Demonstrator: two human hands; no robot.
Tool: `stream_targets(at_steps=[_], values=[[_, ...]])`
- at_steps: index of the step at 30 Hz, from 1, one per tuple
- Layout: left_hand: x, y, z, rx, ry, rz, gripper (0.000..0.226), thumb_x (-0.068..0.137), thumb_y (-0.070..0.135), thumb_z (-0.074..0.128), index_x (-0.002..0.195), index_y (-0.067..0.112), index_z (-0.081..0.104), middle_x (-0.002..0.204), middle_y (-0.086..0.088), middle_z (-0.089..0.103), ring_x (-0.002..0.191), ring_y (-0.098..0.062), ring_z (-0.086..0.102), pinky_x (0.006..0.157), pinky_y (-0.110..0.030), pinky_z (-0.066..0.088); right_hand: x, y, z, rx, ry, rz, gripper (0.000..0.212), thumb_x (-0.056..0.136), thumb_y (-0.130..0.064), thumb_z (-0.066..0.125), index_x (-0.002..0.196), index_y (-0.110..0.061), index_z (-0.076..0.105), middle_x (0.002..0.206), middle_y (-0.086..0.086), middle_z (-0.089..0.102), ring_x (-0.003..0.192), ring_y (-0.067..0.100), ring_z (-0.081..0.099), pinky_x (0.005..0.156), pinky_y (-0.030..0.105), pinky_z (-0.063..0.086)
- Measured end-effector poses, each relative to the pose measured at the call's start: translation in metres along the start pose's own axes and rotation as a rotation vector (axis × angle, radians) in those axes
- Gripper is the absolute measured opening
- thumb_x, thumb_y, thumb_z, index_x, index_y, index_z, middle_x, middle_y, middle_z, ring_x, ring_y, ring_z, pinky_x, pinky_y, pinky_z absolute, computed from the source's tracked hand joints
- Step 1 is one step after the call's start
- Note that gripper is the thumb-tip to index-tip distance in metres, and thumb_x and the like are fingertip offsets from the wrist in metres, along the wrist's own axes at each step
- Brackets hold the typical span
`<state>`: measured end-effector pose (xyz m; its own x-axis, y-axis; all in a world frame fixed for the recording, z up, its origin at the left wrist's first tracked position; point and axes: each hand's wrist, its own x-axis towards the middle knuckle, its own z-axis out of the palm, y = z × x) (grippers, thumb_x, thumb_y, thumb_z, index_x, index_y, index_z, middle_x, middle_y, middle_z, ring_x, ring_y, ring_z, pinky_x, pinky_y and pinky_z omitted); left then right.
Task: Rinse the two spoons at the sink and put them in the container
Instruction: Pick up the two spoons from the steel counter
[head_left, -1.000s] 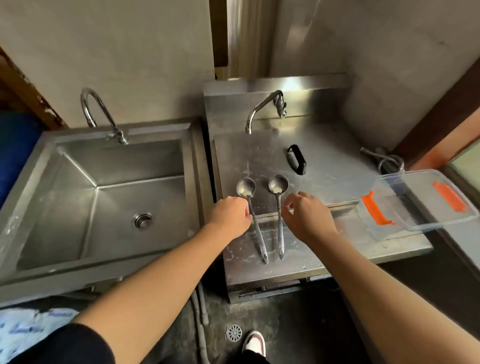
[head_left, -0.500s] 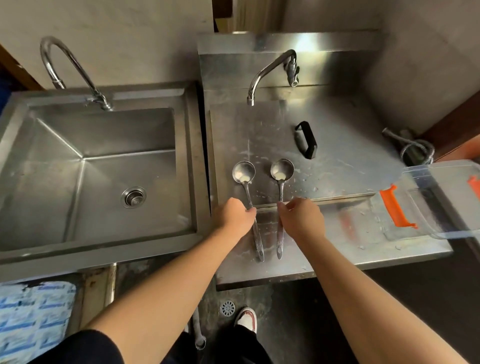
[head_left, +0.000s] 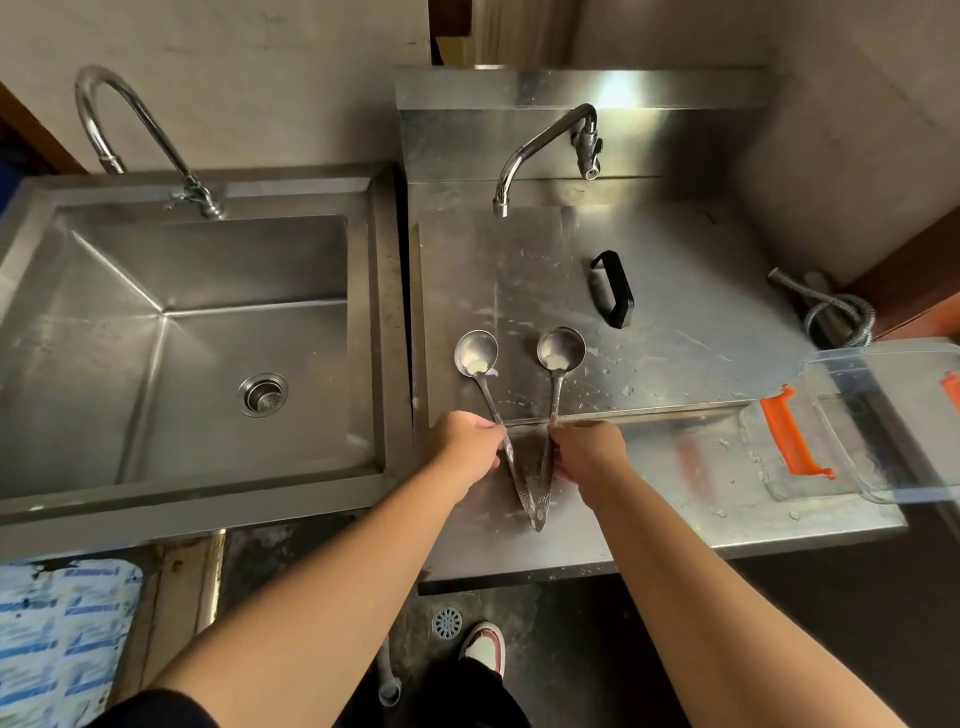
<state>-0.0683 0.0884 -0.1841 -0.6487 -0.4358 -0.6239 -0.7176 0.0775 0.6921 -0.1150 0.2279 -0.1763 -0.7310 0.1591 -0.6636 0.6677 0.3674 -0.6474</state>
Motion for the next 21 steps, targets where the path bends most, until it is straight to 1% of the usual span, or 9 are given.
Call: stream_targets(at_steps=[1,3,5,7,12,15,16,18,21], values=[[0.000,0.000,0.000,-0.015,-0.006,-0.008,0.022,0.088,0.016,0.066,0.066,0.019,0.065,0.076,-0.008,0.073,0.047,-0.014,0.058,0.047,-0.018,0.040,0.000,-0.001,0.000,0.012,-0.016,0.001,0.025,0.088,-0.012,0.069,0.063,-0.013,0.067,0.064,0.009,0.064,0.057,0.024,0.059,0.060,0.039,0.059],[0.000,-0.002,-0.001,-0.041,-0.018,-0.026,0.019,0.090,0.016,0.064,0.070,0.017,0.066,0.072,-0.005,0.069,0.046,-0.014,0.055,0.045,-0.016,0.038,0.000,-0.003,-0.001,0.026,-0.047,-0.014,0.023,0.091,-0.011,0.066,0.069,-0.015,0.069,0.069,0.007,0.066,0.063,0.023,0.061,0.066,0.039,0.058],[-0.002,-0.003,-0.002,-0.075,-0.026,-0.040,0.012,0.092,0.014,0.063,0.082,0.011,0.069,0.069,-0.001,0.066,0.044,-0.012,0.051,0.038,-0.012,0.034,-0.003,-0.006,-0.002,0.084,-0.074,-0.015,0.013,0.092,-0.010,0.065,0.082,-0.011,0.072,0.080,0.011,0.069,0.072,0.025,0.063,0.071,0.040,0.058],[-0.006,-0.003,-0.005,-0.125,-0.032,-0.057,0.007,0.093,0.013,0.063,0.090,0.009,0.068,0.070,-0.001,0.064,0.042,-0.010,0.048,0.034,-0.010,0.030,-0.007,-0.011,-0.002,0.125,-0.102,-0.016,0.009,0.093,-0.009,0.064,0.088,-0.009,0.071,0.085,0.014,0.069,0.076,0.026,0.065,0.068,0.038,0.059],[-0.018,-0.003,-0.015,-0.247,-0.038,-0.069,0.011,0.093,0.014,0.064,0.083,0.014,0.068,0.071,0.000,0.067,0.041,-0.009,0.047,0.037,-0.016,0.031,-0.027,-0.032,0.008,0.179,-0.214,-0.038,0.009,0.093,-0.004,0.063,0.099,0.000,0.067,0.074,0.012,0.066,0.062,0.024,0.068,0.058,0.036,0.060],[-0.024,-0.005,-0.028,-0.350,-0.035,-0.057,0.013,0.091,0.016,0.064,0.080,0.016,0.071,0.068,0.002,0.068,0.039,-0.009,0.046,0.036,-0.016,0.030,-0.042,-0.043,0.024,0.186,-0.271,-0.046,0.015,0.094,-0.004,0.062,0.105,0.005,0.066,0.082,0.020,0.067,0.080,0.039,0.072,0.071,0.045,0.061],[-0.026,-0.006,-0.035,-0.377,-0.034,-0.055,0.013,0.089,0.016,0.065,0.079,0.017,0.072,0.064,0.003,0.068,0.037,-0.008,0.045,0.035,-0.016,0.030,-0.048,-0.046,0.030,0.174,-0.283,-0.050,0.015,0.094,-0.004,0.062,0.104,0.005,0.066,0.085,0.021,0.067,0.083,0.040,0.071,0.068,0.042,0.061],[-0.031,-0.009,-0.050,-0.422,-0.028,-0.056,0.014,0.085,0.018,0.068,0.073,0.019,0.075,0.058,0.005,0.065,0.036,-0.007,0.044,0.036,-0.016,0.029,-0.058,-0.052,0.045,0.134,-0.299,-0.080,0.013,0.093,-0.006,0.063,0.102,0.001,0.068,0.084,0.018,0.067,0.077,0.032,0.069,0.058,0.032,0.055],[-0.036,-0.017,-0.080,-0.472,0.001,-0.054,0.015,0.081,0.022,0.071,0.068,0.020,0.078,0.055,0.004,0.059,0.038,-0.010,0.043,0.040,-0.018,0.030,-0.076,-0.061,0.072,0.075,-0.302,-0.121,0.010,0.091,-0.011,0.065,0.094,-0.004,0.072,0.084,0.013,0.069,0.074,0.022,0.064,0.058,0.028,0.047]])
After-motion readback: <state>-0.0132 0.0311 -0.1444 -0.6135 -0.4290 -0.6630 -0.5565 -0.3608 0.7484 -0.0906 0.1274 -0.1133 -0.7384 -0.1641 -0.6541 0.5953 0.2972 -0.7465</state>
